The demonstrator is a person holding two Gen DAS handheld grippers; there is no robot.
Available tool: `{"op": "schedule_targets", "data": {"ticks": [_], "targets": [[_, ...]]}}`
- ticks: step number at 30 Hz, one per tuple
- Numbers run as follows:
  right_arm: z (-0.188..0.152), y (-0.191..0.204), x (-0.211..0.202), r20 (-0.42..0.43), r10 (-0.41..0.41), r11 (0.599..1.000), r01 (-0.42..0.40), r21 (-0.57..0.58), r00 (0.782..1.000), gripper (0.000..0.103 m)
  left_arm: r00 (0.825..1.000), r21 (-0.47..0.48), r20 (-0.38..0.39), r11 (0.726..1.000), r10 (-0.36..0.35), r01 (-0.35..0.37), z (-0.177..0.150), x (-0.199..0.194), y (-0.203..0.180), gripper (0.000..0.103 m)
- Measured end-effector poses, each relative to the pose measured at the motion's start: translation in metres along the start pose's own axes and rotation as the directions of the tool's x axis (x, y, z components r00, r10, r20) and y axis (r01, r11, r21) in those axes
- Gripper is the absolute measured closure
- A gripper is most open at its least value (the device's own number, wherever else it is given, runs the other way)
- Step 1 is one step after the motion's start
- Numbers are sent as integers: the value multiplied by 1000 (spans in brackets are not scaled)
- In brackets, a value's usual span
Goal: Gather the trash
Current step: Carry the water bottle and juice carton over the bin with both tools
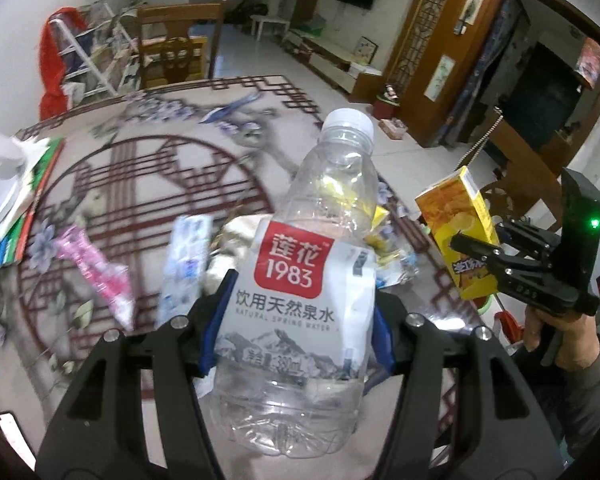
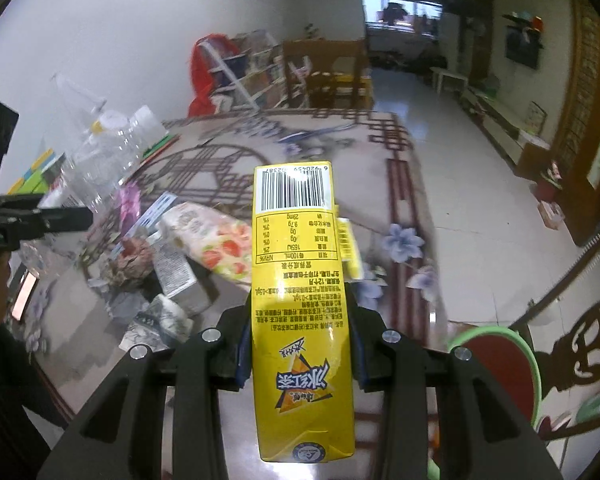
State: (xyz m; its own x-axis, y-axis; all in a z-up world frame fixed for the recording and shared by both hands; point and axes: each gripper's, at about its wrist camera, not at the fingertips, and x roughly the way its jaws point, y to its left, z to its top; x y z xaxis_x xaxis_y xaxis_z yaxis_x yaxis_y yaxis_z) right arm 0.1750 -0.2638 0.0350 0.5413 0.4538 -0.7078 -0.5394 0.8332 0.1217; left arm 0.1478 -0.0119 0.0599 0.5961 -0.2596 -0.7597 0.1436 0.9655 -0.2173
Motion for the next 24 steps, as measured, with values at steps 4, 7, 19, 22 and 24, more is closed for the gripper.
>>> {"op": "schedule_targets", "data": {"ticks": [4,7,19,22,24], "targets": [[-5,-26,-13,17,-26,998,25,55,1000,67,999,26,-11,999,-43,44,9,17,-26,47],[-12,-49,-24,23,-51,993,48,108,998,67,997,58,-18,995,-77,77,17,31,-51,47],[-32,-129,-65,44,-167,952,150,265,985,67,976,105,-76,971,-206,213,36,84,-134,47],[-38,-148,-73,37,-193,937,173,304,981,67,967,106,-96,963,-237,246,40,99,-154,47],[-42,-157,-76,28,-208,928,188,322,978,67,963,111,-105,959,-248,259,43,107,-165,47]]}}
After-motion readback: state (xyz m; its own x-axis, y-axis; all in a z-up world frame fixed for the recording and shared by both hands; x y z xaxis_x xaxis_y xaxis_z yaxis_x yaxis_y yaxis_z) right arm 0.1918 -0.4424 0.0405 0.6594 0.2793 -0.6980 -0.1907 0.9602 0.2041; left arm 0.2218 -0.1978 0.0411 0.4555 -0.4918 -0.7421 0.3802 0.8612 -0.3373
